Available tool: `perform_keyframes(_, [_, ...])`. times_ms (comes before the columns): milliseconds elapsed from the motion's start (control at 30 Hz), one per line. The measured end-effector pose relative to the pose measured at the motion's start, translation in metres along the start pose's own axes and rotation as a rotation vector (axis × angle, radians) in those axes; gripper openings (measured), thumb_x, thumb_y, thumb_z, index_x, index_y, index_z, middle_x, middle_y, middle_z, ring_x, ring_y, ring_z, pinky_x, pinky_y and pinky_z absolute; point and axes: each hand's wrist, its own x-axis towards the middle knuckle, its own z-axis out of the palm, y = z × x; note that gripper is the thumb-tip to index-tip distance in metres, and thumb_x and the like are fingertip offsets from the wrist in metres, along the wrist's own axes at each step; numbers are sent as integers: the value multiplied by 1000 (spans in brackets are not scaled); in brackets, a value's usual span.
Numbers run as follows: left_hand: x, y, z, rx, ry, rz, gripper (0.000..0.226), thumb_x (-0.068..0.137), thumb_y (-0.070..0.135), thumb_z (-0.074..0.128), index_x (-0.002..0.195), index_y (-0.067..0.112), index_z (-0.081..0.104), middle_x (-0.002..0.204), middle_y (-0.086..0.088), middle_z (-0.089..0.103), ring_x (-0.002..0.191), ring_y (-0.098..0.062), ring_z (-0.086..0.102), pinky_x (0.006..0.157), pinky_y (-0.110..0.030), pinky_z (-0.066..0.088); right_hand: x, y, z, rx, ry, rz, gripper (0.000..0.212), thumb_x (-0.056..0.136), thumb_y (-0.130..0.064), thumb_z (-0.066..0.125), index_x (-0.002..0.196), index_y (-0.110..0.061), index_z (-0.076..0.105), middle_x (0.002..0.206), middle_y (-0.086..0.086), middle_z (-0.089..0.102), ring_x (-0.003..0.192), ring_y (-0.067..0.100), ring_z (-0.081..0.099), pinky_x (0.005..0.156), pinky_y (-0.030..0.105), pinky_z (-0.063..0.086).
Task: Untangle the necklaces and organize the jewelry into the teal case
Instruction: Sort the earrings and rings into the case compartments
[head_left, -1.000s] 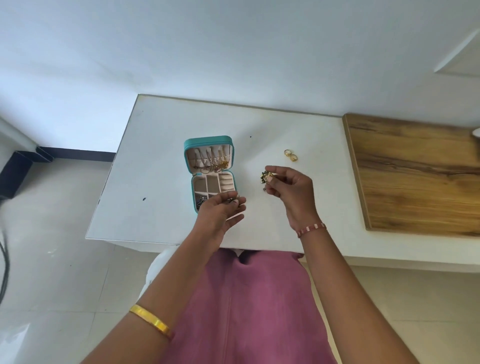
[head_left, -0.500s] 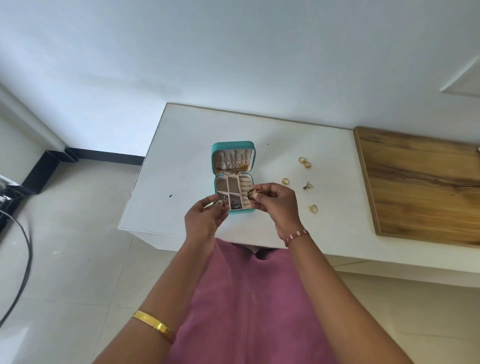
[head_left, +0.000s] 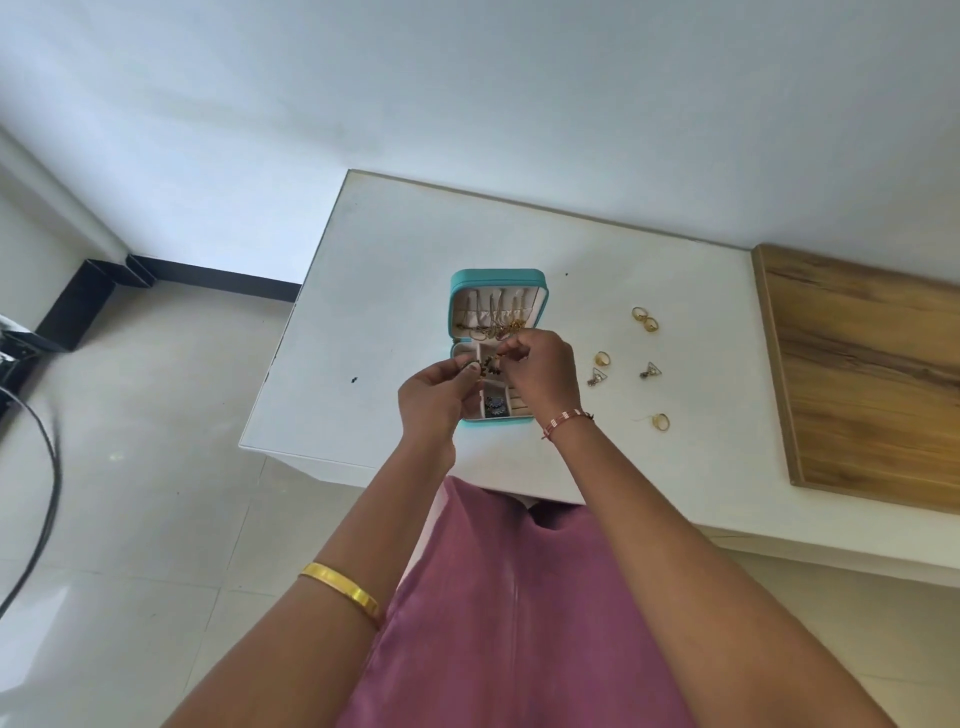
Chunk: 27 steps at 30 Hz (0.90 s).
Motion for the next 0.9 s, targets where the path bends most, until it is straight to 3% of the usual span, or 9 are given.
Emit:
perform_keyframes(67, [4, 1, 0, 34, 26, -1, 17, 85, -2, 61, 102, -2, 64, 75, -6, 62, 58, -12, 57, 52, -14, 51, 6, 3, 3, -101, -22, -20, 16, 80, -3, 63, 93, -6, 72, 100, 14, 69, 91, 27, 63, 79, 29, 51])
perform_keyframes(167, [7, 0, -2, 30, 45, -26, 16, 85, -2, 61, 100, -2, 63, 75, -6, 61, 62, -14, 54, 53, -13, 50, 9, 5, 3, -137, -49, -28, 17, 82, -6, 63, 97, -6, 72, 103, 14, 68, 94, 28, 62, 79, 26, 47])
perform_keyframes(333, [4, -3, -3, 3, 14, -53, 17, 84, -3, 61, 100, -2, 62, 78, -8, 64, 63, -15, 61, 62, -18, 55, -6, -2, -9, 77, 17, 0, 14, 83, -3, 61, 92, -3, 72, 98, 12, 71, 89, 20, 64, 78, 22, 47])
perform_keyframes(467, [-1, -4, 1, -27, -34, -37, 13, 83, -8, 59, 95, -3, 63, 75, -10, 66, 55, -13, 67, 60, -19, 57, -22, -7, -12, 254, -88, 54, 14, 81, -9, 67, 92, -5, 72, 92, 11, 71, 85, 20, 66, 82, 35, 55])
perform_keyframes(667, [-2, 4, 12, -44, -75, -11, 20, 88, -10, 45, 97, -4, 63, 77, -14, 65, 60, -19, 66, 70, -27, 57, -12, -10, -15, 230, -51, 45, 14, 78, -1, 67, 92, -2, 71, 89, 15, 72, 77, 22, 68, 77, 34, 57])
perform_keyframes(800, [1, 9, 16, -63, 18, -29, 25, 88, -11, 41, 94, 2, 61, 78, -9, 63, 65, -16, 61, 57, -19, 56, 4, -11, -13, 137, 12, 38, 14, 77, -1, 68, 90, -1, 72, 90, 16, 72, 78, 19, 65, 80, 28, 53])
perform_keyframes(900, [0, 8, 16, -102, 53, -35, 22, 89, -9, 42, 99, 0, 59, 80, -9, 64, 68, -16, 62, 57, -17, 55, 12, -8, -6, 62, -15, 25, 14, 76, 0, 67, 90, -1, 72, 93, 16, 72, 87, 24, 66, 78, 22, 47])
